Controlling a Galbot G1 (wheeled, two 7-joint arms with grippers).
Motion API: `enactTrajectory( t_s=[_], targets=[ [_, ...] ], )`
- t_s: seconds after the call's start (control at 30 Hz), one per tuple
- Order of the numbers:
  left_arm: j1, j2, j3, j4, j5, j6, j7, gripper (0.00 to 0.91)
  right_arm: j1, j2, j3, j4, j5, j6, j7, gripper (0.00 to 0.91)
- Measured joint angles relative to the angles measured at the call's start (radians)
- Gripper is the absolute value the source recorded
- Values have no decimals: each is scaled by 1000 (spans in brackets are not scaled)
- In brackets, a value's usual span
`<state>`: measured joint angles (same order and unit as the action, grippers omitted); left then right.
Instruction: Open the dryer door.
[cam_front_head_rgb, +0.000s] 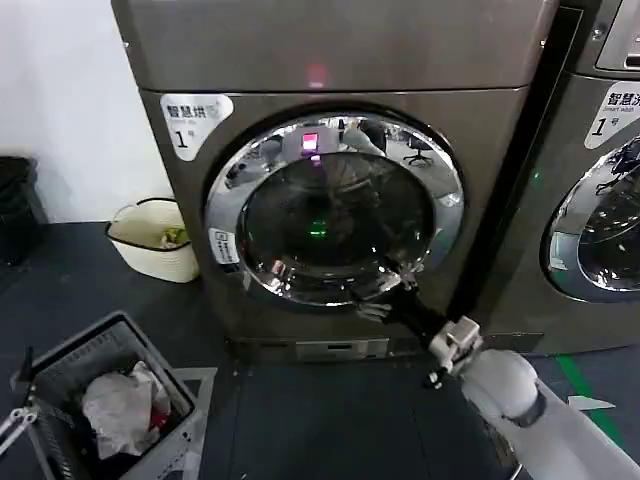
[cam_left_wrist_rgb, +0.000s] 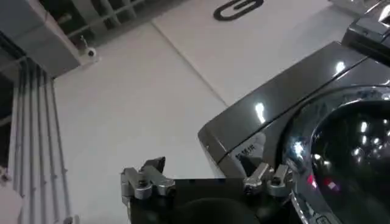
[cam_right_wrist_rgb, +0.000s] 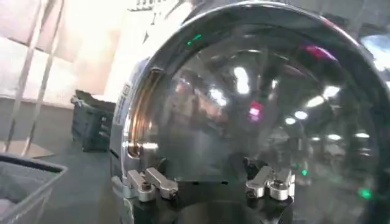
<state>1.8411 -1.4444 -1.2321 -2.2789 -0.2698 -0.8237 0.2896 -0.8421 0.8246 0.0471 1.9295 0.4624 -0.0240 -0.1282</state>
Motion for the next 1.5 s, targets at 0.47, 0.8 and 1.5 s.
enactTrajectory(
  t_s=[0.47,0.8,1.5],
  targets=[
    [-1,-1,2,-3,2,0,0,907,119,20,-119,-41,25,-9,-2,907],
    [-3,-4,2,-2,2,0,1,907,204,39,-201,-72,36,-13,-5,907],
    [-8,-7,7,4,7,0,3,907,333,102,-321,-133,54,-30,1,907]
  ],
)
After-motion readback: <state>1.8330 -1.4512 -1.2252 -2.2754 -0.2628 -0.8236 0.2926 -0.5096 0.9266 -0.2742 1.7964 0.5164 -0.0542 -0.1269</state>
